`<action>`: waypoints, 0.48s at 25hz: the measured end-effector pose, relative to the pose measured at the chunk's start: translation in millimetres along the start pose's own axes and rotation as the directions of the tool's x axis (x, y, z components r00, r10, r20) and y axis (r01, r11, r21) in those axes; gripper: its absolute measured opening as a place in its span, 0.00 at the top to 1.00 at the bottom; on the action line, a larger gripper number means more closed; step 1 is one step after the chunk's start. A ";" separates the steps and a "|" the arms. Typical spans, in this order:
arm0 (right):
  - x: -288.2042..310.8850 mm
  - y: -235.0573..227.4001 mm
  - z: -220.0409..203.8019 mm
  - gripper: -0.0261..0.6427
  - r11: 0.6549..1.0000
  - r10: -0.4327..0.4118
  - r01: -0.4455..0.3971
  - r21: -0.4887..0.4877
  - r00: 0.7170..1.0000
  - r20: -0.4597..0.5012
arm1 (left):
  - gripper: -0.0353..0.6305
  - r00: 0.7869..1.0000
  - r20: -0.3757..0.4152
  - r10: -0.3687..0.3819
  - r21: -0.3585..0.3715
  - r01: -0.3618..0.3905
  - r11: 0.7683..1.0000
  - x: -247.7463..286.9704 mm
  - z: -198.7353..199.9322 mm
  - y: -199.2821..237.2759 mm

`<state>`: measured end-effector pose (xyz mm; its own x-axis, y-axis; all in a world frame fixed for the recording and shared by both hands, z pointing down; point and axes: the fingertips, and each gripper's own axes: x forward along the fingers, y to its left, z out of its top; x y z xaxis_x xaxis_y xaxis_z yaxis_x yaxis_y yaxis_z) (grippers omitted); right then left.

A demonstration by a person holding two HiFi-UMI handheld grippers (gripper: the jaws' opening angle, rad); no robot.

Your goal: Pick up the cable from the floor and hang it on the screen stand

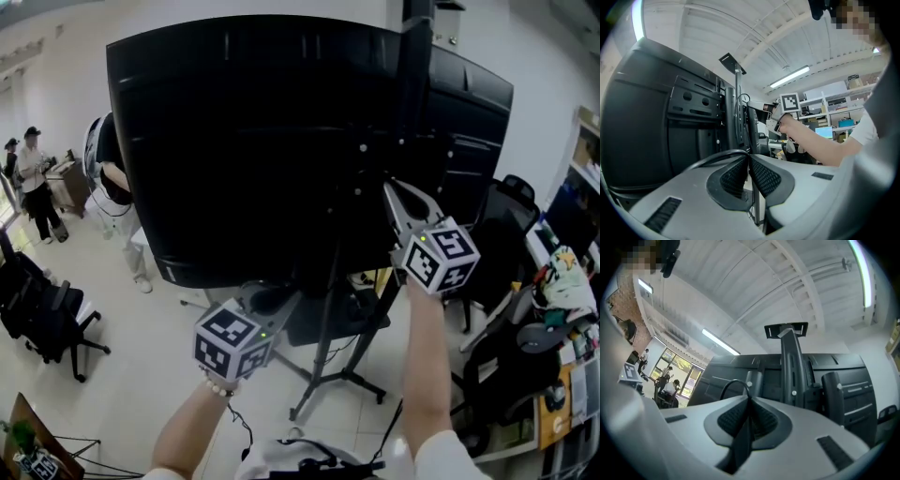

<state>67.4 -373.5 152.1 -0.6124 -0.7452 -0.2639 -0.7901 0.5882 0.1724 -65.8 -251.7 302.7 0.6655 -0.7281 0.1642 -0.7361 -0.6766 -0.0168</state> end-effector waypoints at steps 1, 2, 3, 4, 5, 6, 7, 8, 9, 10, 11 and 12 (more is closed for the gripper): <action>7.7 -1.6 7.7 0.92 1.000 -0.003 0.003 -0.008 1.000 0.010 | 0.92 1.000 0.007 -0.001 0.004 0.001 1.000 0.5 2.7 3.2; 15.2 -3.4 15.4 0.92 1.000 -0.007 0.007 -0.016 1.000 0.019 | 0.92 1.000 0.016 0.000 0.009 0.000 1.000 0.5 6.2 7.3; 22.4 -5.7 22.8 0.92 1.000 -0.014 0.015 -0.024 1.000 0.026 | 0.92 1.000 0.027 0.005 0.012 -0.005 1.000 0.2 10.0 12.5; 29.5 -8.9 29.9 0.92 0.999 -0.026 0.027 -0.035 0.999 0.029 | 0.92 0.999 0.038 0.011 0.014 -0.011 1.000 -0.2 13.7 18.8; 36.6 -12.7 36.5 0.92 0.998 -0.040 0.042 -0.050 0.999 0.027 | 0.92 0.999 0.047 0.017 0.014 -0.018 1.000 -0.6 17.0 25.4; 43.3 -16.6 42.7 0.92 0.996 -0.055 0.057 -0.068 0.998 0.020 | 0.92 0.998 0.054 0.022 0.013 -0.023 1.000 -1.1 19.6 31.8; 49.1 -20.1 48.9 0.92 0.993 -0.070 0.071 -0.090 0.997 0.009 | 0.92 0.998 0.059 0.025 0.010 -0.026 1.000 -1.8 21.5 37.4; 54.1 -23.3 55.3 0.92 0.989 -0.086 0.085 -0.118 0.996 -0.005 | 0.92 0.998 0.063 0.026 0.007 -0.026 1.000 -2.7 22.9 42.0; 58.6 -26.3 61.6 0.92 0.984 -0.102 0.097 -0.151 0.995 -0.021 | 0.92 0.997 0.066 0.025 0.004 -0.026 1.000 -3.6 24.3 45.9; 63.2 -29.0 67.2 0.92 0.977 -0.117 0.108 -0.185 0.992 -0.039 | 0.92 0.997 0.070 0.025 0.000 -0.025 1.000 -4.5 25.8 49.4; 67.9 -31.4 71.7 0.92 0.970 -0.130 0.114 -0.216 0.990 -0.061 | 0.92 0.997 0.074 0.024 -0.004 -0.024 1.000 -5.5 27.1 52.5; 73.0 -33.7 74.7 0.92 0.963 -0.142 0.118 -0.244 0.986 -0.083 | 0.92 0.997 0.078 0.024 -0.008 -0.023 1.000 -6.3 27.9 55.4</action>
<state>51.3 -424.3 56.0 -0.4937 -0.8449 -0.2060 -0.8396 0.4014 0.3660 -107.3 -287.6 273.2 0.6553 -0.7505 0.0863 -0.7525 -0.6585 -0.0127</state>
